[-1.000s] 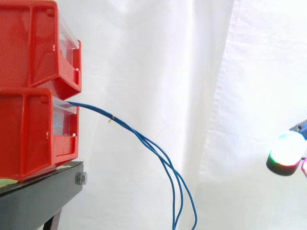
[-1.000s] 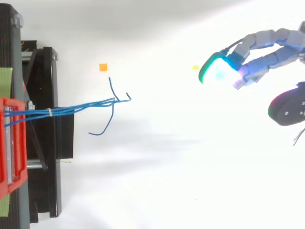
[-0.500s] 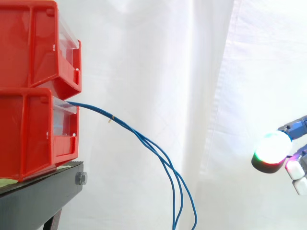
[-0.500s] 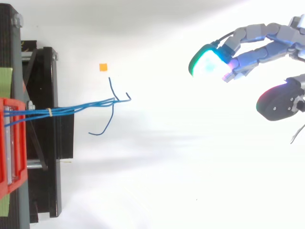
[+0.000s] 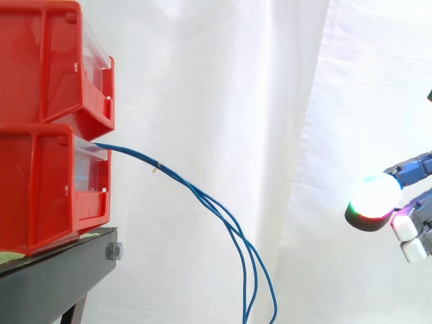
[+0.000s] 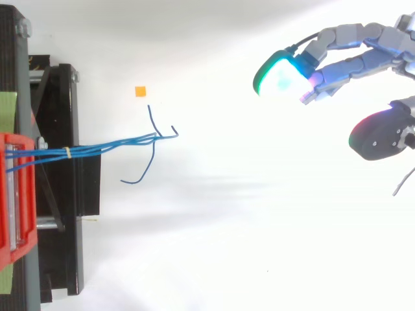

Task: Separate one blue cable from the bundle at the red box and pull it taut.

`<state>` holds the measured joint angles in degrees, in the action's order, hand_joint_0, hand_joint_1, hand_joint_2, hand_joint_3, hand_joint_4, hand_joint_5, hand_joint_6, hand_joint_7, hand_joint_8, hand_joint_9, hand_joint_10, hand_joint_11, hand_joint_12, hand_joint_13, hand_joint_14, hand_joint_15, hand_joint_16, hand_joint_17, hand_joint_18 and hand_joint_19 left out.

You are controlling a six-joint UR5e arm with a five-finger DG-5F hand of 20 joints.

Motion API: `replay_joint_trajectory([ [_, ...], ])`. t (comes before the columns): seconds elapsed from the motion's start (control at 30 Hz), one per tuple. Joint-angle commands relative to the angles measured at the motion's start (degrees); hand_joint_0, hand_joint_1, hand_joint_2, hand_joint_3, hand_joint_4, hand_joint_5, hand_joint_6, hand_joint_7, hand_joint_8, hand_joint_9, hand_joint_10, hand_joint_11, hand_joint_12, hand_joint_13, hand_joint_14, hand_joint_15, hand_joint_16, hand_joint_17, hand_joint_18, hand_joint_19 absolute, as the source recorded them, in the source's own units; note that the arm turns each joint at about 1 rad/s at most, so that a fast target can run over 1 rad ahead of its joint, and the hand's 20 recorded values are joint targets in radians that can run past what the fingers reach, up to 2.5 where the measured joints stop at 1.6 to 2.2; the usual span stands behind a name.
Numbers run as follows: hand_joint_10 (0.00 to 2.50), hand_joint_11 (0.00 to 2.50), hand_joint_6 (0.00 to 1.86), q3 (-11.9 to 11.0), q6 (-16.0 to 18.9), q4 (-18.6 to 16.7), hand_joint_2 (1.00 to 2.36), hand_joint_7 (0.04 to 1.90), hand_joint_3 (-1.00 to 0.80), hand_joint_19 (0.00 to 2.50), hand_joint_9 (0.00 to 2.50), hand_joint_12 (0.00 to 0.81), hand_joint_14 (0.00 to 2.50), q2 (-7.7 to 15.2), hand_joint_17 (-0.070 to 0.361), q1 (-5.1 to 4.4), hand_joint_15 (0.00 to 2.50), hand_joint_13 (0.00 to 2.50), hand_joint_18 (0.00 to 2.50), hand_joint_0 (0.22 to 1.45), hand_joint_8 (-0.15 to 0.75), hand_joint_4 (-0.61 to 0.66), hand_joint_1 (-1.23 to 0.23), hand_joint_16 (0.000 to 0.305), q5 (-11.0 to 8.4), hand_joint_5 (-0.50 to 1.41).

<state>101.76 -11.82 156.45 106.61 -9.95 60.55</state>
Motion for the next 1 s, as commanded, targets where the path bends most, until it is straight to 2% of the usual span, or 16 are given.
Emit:
replay_joint_trajectory([
  [0.0,0.01,0.46,0.5,0.0,0.0,0.0,1.0,0.78,-0.5,0.68,0.68,0.333,0.02,0.0,0.113,0.02,0.37,0.68,0.57,0.55,0.275,0.18,-0.58,0.05,-0.26,-0.2],
  [0.1,0.01,0.45,0.5,0.0,0.1,0.0,1.0,0.77,-0.5,0.68,0.68,0.332,0.01,0.0,0.113,-0.07,0.37,0.68,0.57,0.55,0.275,0.18,-0.58,0.05,-0.61,-0.2],
  [0.17,0.02,0.46,0.5,0.0,0.5,0.0,1.0,0.78,-0.5,0.68,0.68,0.332,0.02,0.8,0.113,-0.07,0.37,0.68,0.57,0.54,0.276,0.19,-0.58,0.05,-0.61,-0.2],
  [0.33,0.02,0.46,0.5,0.0,4.8,-1.4,1.0,0.77,-0.5,0.68,0.68,0.332,0.01,4.9,0.113,-0.07,0.37,0.68,0.57,0.55,0.275,0.18,-0.58,0.05,-0.08,-0.2],
  [0.43,0.02,0.46,0.5,-0.1,5.0,-2.6,1.0,0.78,-0.5,0.68,0.68,0.332,0.02,5.5,0.113,-0.07,0.37,0.68,0.57,0.54,0.276,0.18,-0.58,0.05,0.36,-0.2],
  [0.57,0.01,0.46,0.5,-0.1,3.7,-4.8,1.0,0.78,-0.5,0.68,0.68,0.331,0.01,5.7,0.113,-0.07,0.37,0.68,0.57,0.54,0.275,0.18,-0.58,0.05,0.27,-0.2],
  [0.97,0.01,0.47,0.5,0.0,2.2,-7.0,1.0,0.78,-0.5,0.68,0.68,0.332,0.01,5.7,0.112,-0.07,0.37,0.68,0.57,0.55,0.274,0.18,-0.58,0.05,-0.34,-0.2],
])
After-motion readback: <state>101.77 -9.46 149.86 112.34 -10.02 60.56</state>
